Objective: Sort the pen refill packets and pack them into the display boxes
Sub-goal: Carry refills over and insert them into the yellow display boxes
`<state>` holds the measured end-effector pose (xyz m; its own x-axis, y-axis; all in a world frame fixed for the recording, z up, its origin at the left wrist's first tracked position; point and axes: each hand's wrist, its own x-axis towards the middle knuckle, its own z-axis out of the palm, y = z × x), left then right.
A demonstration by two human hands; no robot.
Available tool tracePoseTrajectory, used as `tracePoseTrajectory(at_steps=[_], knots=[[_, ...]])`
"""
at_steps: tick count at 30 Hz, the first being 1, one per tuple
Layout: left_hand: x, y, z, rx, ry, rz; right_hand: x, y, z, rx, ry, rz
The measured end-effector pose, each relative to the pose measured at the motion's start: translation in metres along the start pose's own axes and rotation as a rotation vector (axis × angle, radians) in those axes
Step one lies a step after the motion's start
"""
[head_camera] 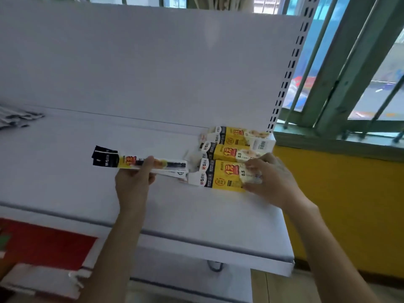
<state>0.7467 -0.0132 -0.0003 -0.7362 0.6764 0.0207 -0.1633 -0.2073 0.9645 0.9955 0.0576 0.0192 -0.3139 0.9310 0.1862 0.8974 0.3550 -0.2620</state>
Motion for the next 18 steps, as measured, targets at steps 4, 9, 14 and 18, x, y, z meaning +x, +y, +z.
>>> tracePoseTrajectory(at_steps=[4, 9, 14, 18], knots=[[-0.003, -0.002, 0.002, -0.016, 0.033, -0.010, 0.000, 0.006, -0.005, -0.034, -0.026, -0.062], [-0.004, 0.002, -0.002, -0.059, 0.038, -0.019, 0.004, 0.004, -0.010, 0.045, -0.138, -0.057], [-0.015, 0.004, 0.002, -0.077, -0.092, -0.055, 0.002, -0.002, -0.004, 0.191, -0.109, -0.119], [-0.010, 0.006, -0.002, -0.321, 0.098, -0.032, 0.001, 0.001, -0.005, 0.374, -0.014, -0.100]])
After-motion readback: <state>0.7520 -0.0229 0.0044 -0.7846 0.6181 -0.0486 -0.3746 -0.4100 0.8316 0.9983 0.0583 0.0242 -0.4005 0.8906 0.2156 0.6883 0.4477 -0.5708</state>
